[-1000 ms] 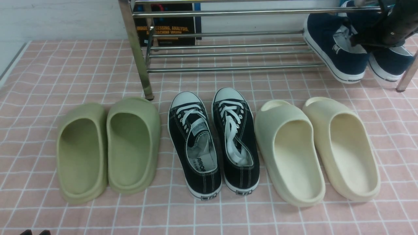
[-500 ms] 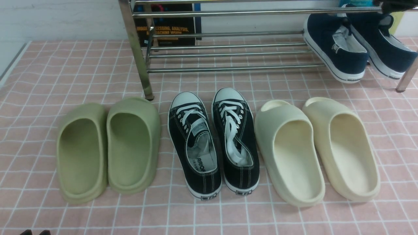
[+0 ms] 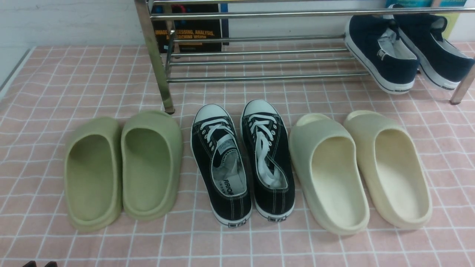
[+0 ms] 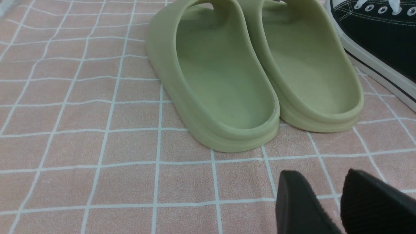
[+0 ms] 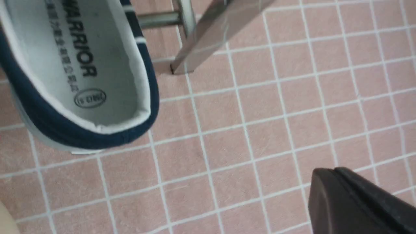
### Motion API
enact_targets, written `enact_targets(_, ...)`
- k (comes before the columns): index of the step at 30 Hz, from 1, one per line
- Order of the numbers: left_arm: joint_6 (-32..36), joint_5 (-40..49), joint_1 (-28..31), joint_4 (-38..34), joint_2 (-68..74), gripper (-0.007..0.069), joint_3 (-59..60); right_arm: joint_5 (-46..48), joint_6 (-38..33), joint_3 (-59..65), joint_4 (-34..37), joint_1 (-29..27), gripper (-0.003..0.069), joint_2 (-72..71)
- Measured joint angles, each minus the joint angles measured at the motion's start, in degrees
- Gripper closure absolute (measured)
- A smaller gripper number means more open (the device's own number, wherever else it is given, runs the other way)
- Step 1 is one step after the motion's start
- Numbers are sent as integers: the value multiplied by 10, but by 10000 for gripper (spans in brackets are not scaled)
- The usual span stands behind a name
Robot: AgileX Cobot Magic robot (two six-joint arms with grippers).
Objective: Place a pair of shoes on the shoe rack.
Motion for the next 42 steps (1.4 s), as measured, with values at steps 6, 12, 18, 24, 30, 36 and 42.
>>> enact_targets(6, 0, 0, 0, 0, 0, 385, 0, -84, -19, 121, 98, 8, 678, 10)
enact_targets(12, 0, 0, 0, 0, 0, 385, 0, -144, -49, 134, 147, 49, 676, 10)
enact_targets(18, 0, 0, 0, 0, 0, 385, 0, -162, -53, 134, 152, 80, 673, 6)
enact_targets(24, 0, 0, 0, 0, 0, 385, 0, -157, -54, 134, 120, 85, 669, -11)
enact_targets(30, 0, 0, 0, 0, 0, 385, 0, -125, -54, 134, 78, 85, 668, -40)
enact_targets(36, 0, 0, 0, 0, 0, 385, 0, -105, -60, 134, 90, 87, 667, -119)
enact_targets(42, 0, 0, 0, 0, 0, 385, 0, -103, -97, 156, 127, 118, 667, -252)
